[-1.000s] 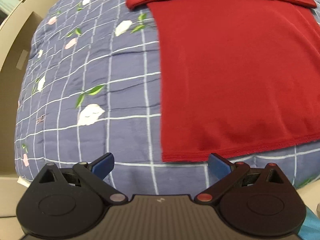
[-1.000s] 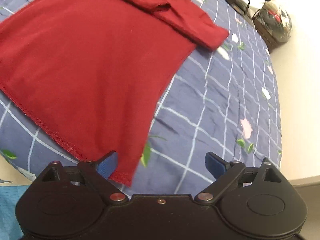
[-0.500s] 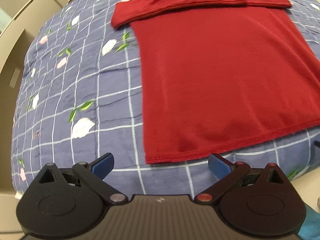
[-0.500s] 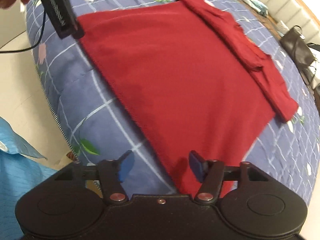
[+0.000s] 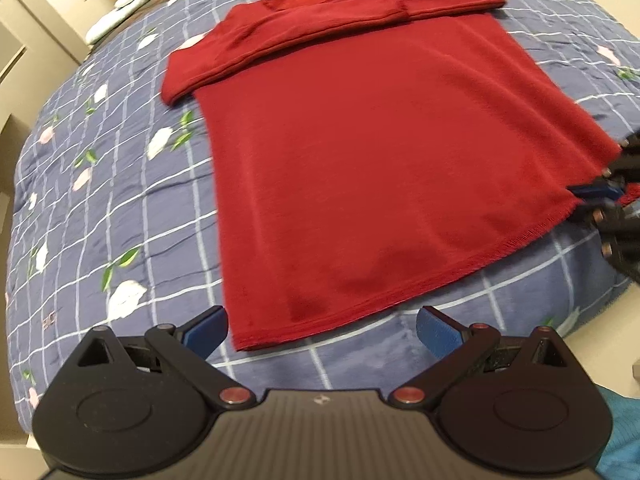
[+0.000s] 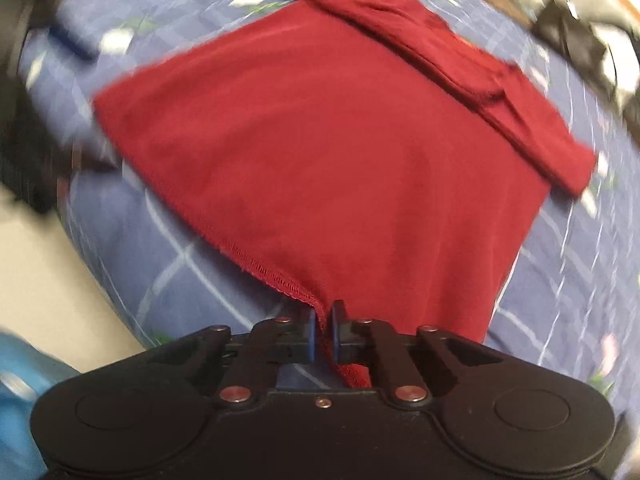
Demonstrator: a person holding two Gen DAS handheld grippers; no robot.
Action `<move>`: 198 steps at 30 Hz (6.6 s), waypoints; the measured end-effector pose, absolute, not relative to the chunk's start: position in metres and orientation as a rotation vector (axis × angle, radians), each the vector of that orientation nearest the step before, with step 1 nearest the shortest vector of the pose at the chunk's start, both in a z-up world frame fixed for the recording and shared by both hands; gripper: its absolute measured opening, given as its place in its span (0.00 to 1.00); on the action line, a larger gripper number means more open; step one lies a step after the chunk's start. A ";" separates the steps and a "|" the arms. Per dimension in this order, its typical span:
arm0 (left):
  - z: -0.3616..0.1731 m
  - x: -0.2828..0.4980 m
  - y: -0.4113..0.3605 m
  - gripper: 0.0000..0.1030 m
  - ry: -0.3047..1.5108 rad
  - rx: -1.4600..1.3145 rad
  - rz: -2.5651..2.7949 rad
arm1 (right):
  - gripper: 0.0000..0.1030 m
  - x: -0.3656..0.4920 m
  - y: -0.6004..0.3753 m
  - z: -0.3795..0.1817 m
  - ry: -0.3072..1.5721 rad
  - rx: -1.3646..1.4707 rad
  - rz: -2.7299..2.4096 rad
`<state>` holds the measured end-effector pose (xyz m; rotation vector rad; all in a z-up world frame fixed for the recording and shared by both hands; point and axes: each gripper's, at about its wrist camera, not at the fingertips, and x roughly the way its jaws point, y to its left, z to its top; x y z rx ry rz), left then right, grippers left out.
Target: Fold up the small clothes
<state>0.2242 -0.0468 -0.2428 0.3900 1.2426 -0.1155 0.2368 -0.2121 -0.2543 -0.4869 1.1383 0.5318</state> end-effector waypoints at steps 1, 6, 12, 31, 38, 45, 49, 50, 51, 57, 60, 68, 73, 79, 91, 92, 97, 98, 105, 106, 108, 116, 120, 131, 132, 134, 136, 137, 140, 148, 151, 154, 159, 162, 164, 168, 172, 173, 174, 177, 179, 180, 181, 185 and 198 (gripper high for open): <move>-0.243 0.224 -0.050 0.99 1.241 0.393 -0.129 | 0.06 0.246 -0.216 -0.248 1.168 -0.418 0.528; -0.244 0.225 -0.070 0.99 1.227 0.431 -0.192 | 0.06 0.276 -0.231 -0.211 1.226 -0.176 0.507; -0.246 0.237 -0.086 0.99 1.208 0.464 -0.194 | 0.06 0.301 -0.237 -0.176 1.252 -0.040 0.518; -0.240 0.274 -0.071 0.52 1.177 0.642 -0.075 | 0.06 0.348 -0.261 -0.144 1.262 0.020 0.616; -0.209 0.294 -0.063 0.08 1.152 0.556 -0.070 | 0.06 0.371 -0.272 -0.142 1.252 0.012 0.662; -0.170 0.351 -0.057 0.04 1.100 0.491 -0.127 | 0.06 0.419 -0.285 -0.128 1.191 -0.007 0.675; -0.150 0.398 -0.063 0.04 1.032 0.546 -0.202 | 0.06 0.466 -0.292 -0.116 1.126 -0.042 0.661; -0.148 0.410 -0.064 0.04 1.018 0.556 -0.216 | 0.06 0.481 -0.294 -0.113 1.108 -0.053 0.653; -0.145 0.426 -0.064 0.04 1.005 0.565 -0.237 | 0.04 0.495 -0.295 -0.112 1.096 -0.060 0.643; -0.148 0.521 -0.065 0.04 1.009 0.566 -0.336 | 0.00 0.583 -0.298 -0.109 1.051 -0.093 0.582; -0.160 0.562 -0.065 0.04 1.042 0.538 -0.348 | 0.00 0.618 -0.296 -0.121 1.067 -0.113 0.559; -0.204 0.625 -0.054 0.04 1.122 0.457 -0.343 | 0.22 0.637 -0.326 -0.182 1.195 0.042 0.432; -0.230 0.633 -0.043 0.04 1.174 0.445 -0.341 | 0.30 0.631 -0.337 -0.237 1.307 0.143 0.343; -0.239 0.632 -0.032 0.04 1.198 0.426 -0.334 | 0.31 0.636 -0.328 -0.272 1.317 0.175 0.277; -0.221 0.650 -0.033 0.04 1.138 0.425 -0.353 | 0.01 0.656 -0.327 -0.248 1.204 0.109 0.277; -0.218 0.654 -0.032 0.04 1.128 0.419 -0.346 | 0.01 0.659 -0.328 -0.243 1.182 0.112 0.267; -0.220 0.678 -0.031 0.23 1.127 0.391 -0.254 | 0.02 0.683 -0.331 -0.233 1.154 0.123 0.226; -0.225 0.684 -0.032 0.44 1.143 0.380 -0.209 | 0.02 0.687 -0.330 -0.235 1.160 0.117 0.212; -0.236 0.683 -0.019 0.93 1.188 0.282 -0.070 | 0.18 0.678 -0.334 -0.245 1.177 0.096 0.178; -0.234 0.680 -0.015 0.95 1.180 0.262 -0.067 | 0.18 0.673 -0.333 -0.246 1.182 0.085 0.178; -0.232 0.674 -0.003 0.96 1.171 0.186 -0.070 | 0.19 0.662 -0.333 -0.250 1.196 0.059 0.180; -0.218 0.673 0.036 0.97 1.177 -0.007 -0.044 | 0.36 0.610 -0.332 -0.261 1.246 0.077 0.177; -0.221 0.656 0.026 0.99 1.174 -0.013 -0.106 | 0.53 0.580 -0.325 -0.264 1.265 0.064 0.184; -0.297 0.599 -0.030 1.00 1.262 0.288 0.102 | 0.90 0.517 -0.323 -0.275 1.339 0.015 0.026; -0.295 0.604 -0.025 0.99 1.259 0.241 0.140 | 0.92 0.515 -0.327 -0.274 1.344 0.012 -0.006; -0.289 0.613 -0.013 0.99 1.234 0.202 0.214 | 0.92 0.509 -0.335 -0.273 1.349 0.023 -0.049; -0.282 0.628 0.002 0.99 1.206 0.190 0.306 | 0.94 0.500 -0.344 -0.272 1.365 0.052 -0.083; -0.278 0.635 0.011 0.99 1.199 0.179 0.351 | 0.95 0.496 -0.348 -0.271 1.374 0.064 -0.096; -0.265 0.649 0.039 0.99 1.186 0.108 0.459 | 0.97 0.480 -0.355 -0.268 1.398 0.092 -0.115; -0.234 0.616 0.062 0.99 1.180 0.024 0.484 | 0.99 0.447 -0.351 -0.242 1.385 0.177 -0.132; -0.223 0.571 0.054 0.99 1.190 -0.012 0.463 | 0.99 0.442 -0.340 -0.229 1.375 0.184 -0.118; -0.212 0.522 0.045 0.99 1.224 -0.058 0.440 | 0.99 0.435 -0.326 -0.214 1.360 0.176 -0.099; -0.197 0.447 0.029 0.99 1.309 -0.172 0.355 | 0.99 0.418 -0.305 -0.178 1.321 0.181 -0.090; -0.188 0.417 0.014 0.99 1.322 -0.164 0.257 | 0.99 0.404 -0.293 -0.154 1.293 0.167 -0.079; -0.181 0.405 0.003 0.99 1.309 -0.117 0.198 | 0.99 0.395 -0.284 -0.141 1.276 0.147 -0.082; -0.163 0.388 -0.011 0.99 1.274 -0.029 0.118 | 0.99 0.375 -0.269 -0.120 1.252 0.130 -0.082; -0.138 0.376 -0.016 0.99 1.225 -0.003 0.106 | 0.99 0.363 -0.260 -0.094 1.207 0.135 -0.077; -0.131 0.373 -0.016 0.99 1.210 0.000 0.105 | 0.99 0.361 -0.258 -0.088 1.197 0.141 -0.075; -0.125 0.370 -0.017 0.99 1.201 0.005 0.107 | 0.99 0.359 -0.256 -0.081 1.183 0.147 -0.068; -0.107 0.361 -0.015 0.99 1.173 0.020 0.116 | 0.99 0.350 -0.252 -0.060 1.124 0.166 -0.024; -0.094 0.350 -0.016 0.99 1.143 0.024 0.129 | 0.99 0.340 -0.251 -0.050 1.083 0.174 0.002; -0.087 0.343 -0.016 0.99 1.125 0.024 0.142 | 0.99 0.333 -0.251 -0.044 1.058 0.176 0.017; -0.082 0.336 -0.015 0.99 1.113 0.024 0.153 | 0.99 0.326 -0.252 -0.040 1.040 0.173 0.028; -0.058 0.302 -0.018 0.99 1.082 0.031 0.206 | 0.99 0.290 -0.257 -0.022 0.975 0.160 0.056; -0.026 0.206 -0.044 0.99 1.007 0.049 0.272 | 0.99 0.229 -0.275 0.000 0.891 0.122 0.142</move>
